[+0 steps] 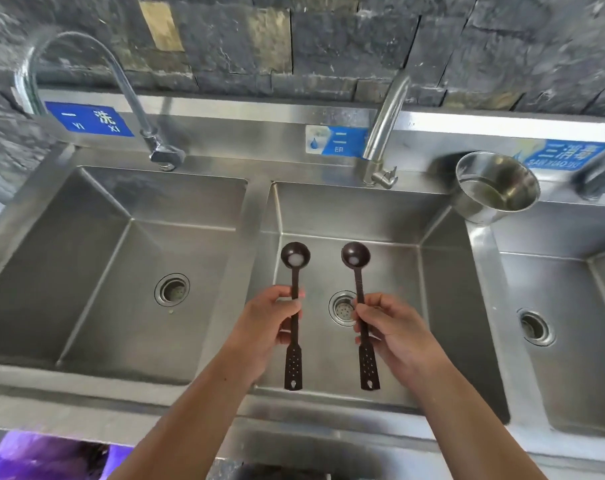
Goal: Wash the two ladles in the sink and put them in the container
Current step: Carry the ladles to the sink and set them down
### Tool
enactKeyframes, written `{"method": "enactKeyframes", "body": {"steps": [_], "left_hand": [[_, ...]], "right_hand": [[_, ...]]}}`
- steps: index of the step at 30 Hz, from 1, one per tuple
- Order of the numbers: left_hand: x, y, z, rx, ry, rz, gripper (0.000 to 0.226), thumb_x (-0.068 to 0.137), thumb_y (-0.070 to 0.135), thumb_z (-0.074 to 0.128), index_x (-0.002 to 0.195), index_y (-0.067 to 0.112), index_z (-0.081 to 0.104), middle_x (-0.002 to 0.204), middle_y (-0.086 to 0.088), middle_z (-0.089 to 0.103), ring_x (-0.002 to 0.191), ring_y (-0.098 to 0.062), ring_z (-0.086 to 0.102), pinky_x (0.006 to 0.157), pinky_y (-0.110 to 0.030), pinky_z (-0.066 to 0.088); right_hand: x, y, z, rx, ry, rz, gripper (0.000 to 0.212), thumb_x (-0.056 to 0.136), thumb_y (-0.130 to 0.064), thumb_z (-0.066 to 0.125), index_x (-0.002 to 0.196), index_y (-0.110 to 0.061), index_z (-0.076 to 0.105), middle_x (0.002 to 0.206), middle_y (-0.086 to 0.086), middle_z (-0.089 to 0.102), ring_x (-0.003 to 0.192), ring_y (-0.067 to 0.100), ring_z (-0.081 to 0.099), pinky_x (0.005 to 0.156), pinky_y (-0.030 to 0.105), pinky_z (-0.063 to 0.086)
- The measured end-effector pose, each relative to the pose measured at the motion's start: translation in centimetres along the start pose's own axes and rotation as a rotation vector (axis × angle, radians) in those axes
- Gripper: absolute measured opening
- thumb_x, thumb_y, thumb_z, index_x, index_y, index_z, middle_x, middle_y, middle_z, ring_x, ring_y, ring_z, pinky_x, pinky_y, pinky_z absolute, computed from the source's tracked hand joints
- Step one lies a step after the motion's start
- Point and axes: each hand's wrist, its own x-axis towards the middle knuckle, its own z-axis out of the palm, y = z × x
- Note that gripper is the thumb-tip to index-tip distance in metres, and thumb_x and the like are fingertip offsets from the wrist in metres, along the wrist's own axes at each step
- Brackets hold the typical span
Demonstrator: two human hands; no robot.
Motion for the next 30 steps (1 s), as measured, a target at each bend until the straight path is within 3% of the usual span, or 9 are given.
{"method": "enactKeyframes", "body": {"steps": [6, 8, 14, 23, 27, 30], "left_hand": [[7.4, 0.9, -0.8, 0.073, -0.088, -0.091, 0.025, 0.09, 0.006, 0.058, 0.105, 0.02, 0.071, 0.081, -0.007, 0.065, 0.075, -0.02, 0.058, 0.071, -0.034, 0.046], [9.3, 0.7, -0.7, 0.094, -0.138, -0.119, 0.027, 0.09, 0.005, 0.058, 0.109, 0.019, 0.071, 0.085, -0.008, 0.066, 0.078, -0.022, 0.058, 0.07, -0.032, 0.049], [13.9, -1.7, 0.2, 0.004, -0.063, -0.214, 0.025, 0.093, 0.004, 0.055, 0.109, 0.015, 0.07, 0.089, -0.012, 0.065, 0.083, -0.024, 0.06, 0.081, -0.037, 0.05], [21.8, -6.6, 0.7, -0.043, 0.047, -0.28, 0.024, 0.093, 0.004, 0.054, 0.104, 0.017, 0.071, 0.084, -0.01, 0.065, 0.077, -0.022, 0.062, 0.068, -0.031, 0.052], [25.4, -9.0, 1.0, -0.048, 0.109, -0.299, 0.025, 0.089, 0.004, 0.057, 0.097, 0.021, 0.073, 0.083, -0.009, 0.067, 0.075, -0.022, 0.064, 0.066, -0.032, 0.049], [27.7, -10.4, 1.0, -0.039, 0.119, -0.287, 0.028, 0.085, 0.002, 0.059, 0.099, 0.022, 0.072, 0.08, -0.009, 0.067, 0.072, -0.021, 0.063, 0.066, -0.032, 0.048]], "right_hand": [[6.9, 0.5, 0.8, -0.053, 0.037, 0.099, 0.011, 0.091, 0.002, 0.061, 0.094, -0.004, 0.07, 0.082, 0.012, 0.062, 0.066, 0.016, 0.06, 0.064, 0.03, 0.051], [8.6, 1.0, 0.9, -0.037, 0.039, 0.137, 0.011, 0.092, 0.003, 0.06, 0.097, -0.002, 0.068, 0.084, 0.014, 0.059, 0.067, 0.018, 0.057, 0.064, 0.031, 0.049], [13.2, 2.9, 0.3, 0.075, 0.04, 0.229, 0.012, 0.095, 0.005, 0.053, 0.099, 0.0, 0.063, 0.079, 0.013, 0.055, 0.066, 0.02, 0.052, 0.063, 0.03, 0.047], [21.7, 8.6, -1.6, 0.055, 0.152, 0.352, 0.016, 0.093, 0.002, 0.057, 0.089, -0.01, 0.067, 0.075, 0.008, 0.059, 0.066, 0.02, 0.055, 0.065, 0.032, 0.046], [25.2, 11.3, -1.6, 0.098, 0.179, 0.391, 0.014, 0.093, 0.002, 0.058, 0.095, -0.007, 0.069, 0.066, 0.004, 0.066, 0.062, 0.019, 0.059, 0.066, 0.034, 0.046], [27.8, 12.8, -1.5, 0.118, 0.197, 0.408, 0.013, 0.093, 0.003, 0.058, 0.096, -0.004, 0.069, 0.071, 0.01, 0.065, 0.062, 0.021, 0.056, 0.065, 0.035, 0.045]]}}
